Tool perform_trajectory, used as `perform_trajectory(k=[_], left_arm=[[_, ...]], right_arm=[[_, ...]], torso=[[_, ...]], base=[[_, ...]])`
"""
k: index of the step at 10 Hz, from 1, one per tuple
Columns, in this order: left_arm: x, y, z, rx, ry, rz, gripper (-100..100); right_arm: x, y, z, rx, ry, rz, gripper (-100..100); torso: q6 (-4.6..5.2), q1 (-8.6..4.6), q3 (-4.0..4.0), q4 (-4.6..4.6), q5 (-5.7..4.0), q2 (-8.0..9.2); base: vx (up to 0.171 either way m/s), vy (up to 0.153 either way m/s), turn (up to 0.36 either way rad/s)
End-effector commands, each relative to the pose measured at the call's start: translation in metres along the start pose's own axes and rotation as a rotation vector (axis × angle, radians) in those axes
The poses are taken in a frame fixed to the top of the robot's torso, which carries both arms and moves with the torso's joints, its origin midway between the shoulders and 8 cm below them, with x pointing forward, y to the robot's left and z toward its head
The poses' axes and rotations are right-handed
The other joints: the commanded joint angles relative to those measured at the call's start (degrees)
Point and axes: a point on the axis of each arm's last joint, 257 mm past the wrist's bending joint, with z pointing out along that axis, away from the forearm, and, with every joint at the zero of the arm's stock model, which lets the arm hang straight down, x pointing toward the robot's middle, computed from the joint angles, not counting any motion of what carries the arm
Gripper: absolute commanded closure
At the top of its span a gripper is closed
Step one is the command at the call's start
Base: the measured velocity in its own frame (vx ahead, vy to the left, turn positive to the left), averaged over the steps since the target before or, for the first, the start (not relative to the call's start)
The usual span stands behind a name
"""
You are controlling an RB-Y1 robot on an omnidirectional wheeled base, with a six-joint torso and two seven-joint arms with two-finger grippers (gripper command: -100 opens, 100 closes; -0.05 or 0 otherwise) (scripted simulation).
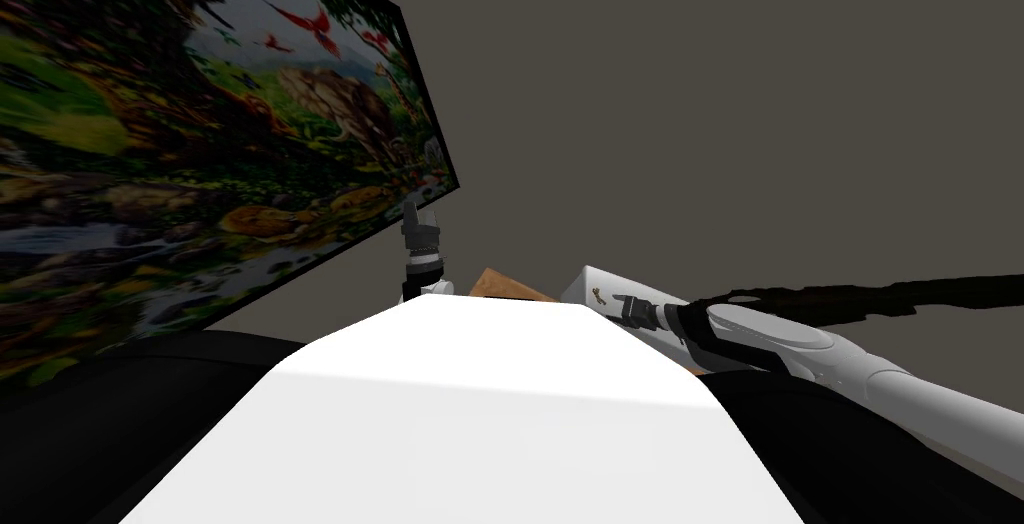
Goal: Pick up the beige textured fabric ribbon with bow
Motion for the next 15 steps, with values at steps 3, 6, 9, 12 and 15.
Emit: perform_trajectory(k=[3,6,9,12,15], left_arm=[[0.0,0.0,0.0,0.0,0.0,0.0,0],[0.0,0.0,0.0,0.0,0.0,0.0,0],[0.0,0.0,0.0,0.0,0.0,0.0,0],[0.0,0.0,0.0,0.0,0.0,0.0,0],[0.0,0.0,0.0,0.0,0.0,0.0,0]], right_arm=[[0.0,0.0,0.0,-0.001,0.0,-0.001,-100],[0.0,0.0,0.0,-0.001,0.0,-0.001,-100],[-0.017,-0.021,-0.006,0.031,-0.016,-0.029,-100],[-0.046,-0.052,-0.018,0.079,-0.043,-0.068,-100],[-0.07,-0.076,-0.029,0.119,-0.065,-0.096,-100]], torso=[[-0.01,-0.02,-0.1,-0.04,0.0,-0.18],[0.0,-0.01,-0.12,-0.04,0.0,-0.22],[-0.01,0.01,-0.11,-0.04,0.0,-0.2],[0.0,0.36,-0.08,-0.03,0.09,-0.14],[-0.01,0.34,-0.08,-0.03,0.1,-0.15]], base=[[-0.004,-0.002,-0.01],[0.002,-0.001,-0.006],[-0.013,0.024,-0.018],[-0.03,0.1,-0.076],[-0.023,0.09,-0.058]])
